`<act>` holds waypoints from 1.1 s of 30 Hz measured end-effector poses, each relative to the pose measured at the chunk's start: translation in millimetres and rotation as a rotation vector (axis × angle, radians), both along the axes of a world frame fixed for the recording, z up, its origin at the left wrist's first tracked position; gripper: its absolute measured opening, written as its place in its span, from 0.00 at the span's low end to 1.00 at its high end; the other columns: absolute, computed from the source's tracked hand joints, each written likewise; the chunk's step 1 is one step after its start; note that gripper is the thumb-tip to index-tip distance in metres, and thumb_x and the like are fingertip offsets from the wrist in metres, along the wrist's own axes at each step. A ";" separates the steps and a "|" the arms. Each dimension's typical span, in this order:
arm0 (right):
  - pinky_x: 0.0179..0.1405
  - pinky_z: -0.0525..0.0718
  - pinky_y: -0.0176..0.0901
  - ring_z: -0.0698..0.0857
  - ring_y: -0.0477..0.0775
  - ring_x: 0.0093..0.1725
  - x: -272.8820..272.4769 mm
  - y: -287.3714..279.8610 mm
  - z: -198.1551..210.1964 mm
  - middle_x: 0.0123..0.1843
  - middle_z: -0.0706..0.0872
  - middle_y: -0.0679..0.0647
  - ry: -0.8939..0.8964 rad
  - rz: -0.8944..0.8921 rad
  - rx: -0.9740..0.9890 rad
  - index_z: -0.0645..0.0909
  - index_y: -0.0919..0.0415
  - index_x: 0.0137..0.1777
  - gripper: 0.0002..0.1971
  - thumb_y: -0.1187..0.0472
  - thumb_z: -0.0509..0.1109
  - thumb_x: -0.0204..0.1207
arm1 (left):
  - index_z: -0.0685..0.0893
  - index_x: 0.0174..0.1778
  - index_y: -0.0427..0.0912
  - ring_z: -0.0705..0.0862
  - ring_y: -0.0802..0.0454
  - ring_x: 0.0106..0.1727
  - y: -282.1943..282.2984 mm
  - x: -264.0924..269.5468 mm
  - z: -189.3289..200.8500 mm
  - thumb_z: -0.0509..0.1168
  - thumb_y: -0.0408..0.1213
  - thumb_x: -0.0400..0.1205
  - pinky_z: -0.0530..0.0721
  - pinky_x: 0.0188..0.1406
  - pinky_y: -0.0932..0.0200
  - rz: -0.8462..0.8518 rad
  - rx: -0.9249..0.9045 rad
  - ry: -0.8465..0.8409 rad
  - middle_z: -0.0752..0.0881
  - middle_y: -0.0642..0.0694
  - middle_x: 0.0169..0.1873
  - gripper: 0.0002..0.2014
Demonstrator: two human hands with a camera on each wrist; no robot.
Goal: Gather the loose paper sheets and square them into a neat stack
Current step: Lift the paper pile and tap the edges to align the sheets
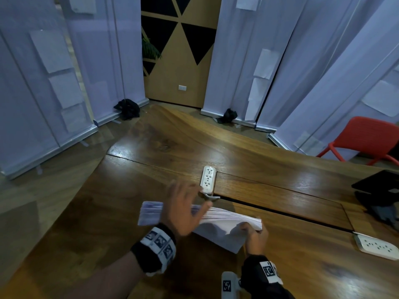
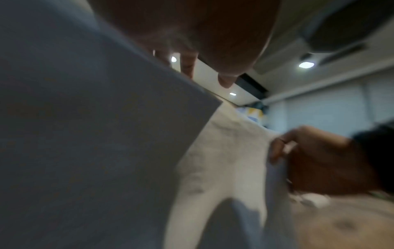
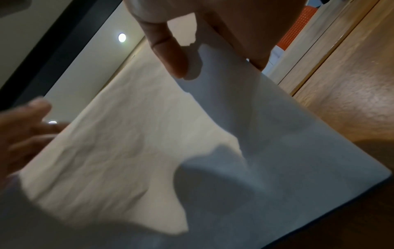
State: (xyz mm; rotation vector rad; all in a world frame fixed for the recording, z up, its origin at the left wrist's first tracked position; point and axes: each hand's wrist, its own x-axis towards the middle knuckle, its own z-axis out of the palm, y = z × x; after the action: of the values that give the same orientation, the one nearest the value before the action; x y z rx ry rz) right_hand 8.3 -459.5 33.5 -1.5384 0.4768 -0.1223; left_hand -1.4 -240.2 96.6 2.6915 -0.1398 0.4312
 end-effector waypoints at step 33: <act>0.30 0.82 0.28 0.86 0.47 0.35 -8.8 -9.0 12.9 0.35 0.86 0.57 -0.083 0.128 0.024 0.81 0.63 0.37 0.12 0.80 0.67 0.70 | 0.79 0.59 0.51 0.83 0.48 0.47 22.2 34.1 26.2 0.63 0.49 0.80 0.76 0.44 0.56 -0.453 0.374 0.440 0.89 0.46 0.50 0.14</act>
State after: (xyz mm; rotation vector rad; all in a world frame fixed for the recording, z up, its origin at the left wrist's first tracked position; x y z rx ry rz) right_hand -0.5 -468.6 46.4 -1.5293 0.3124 -0.0812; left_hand 32.7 -218.1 122.8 2.9081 -0.7418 -0.3564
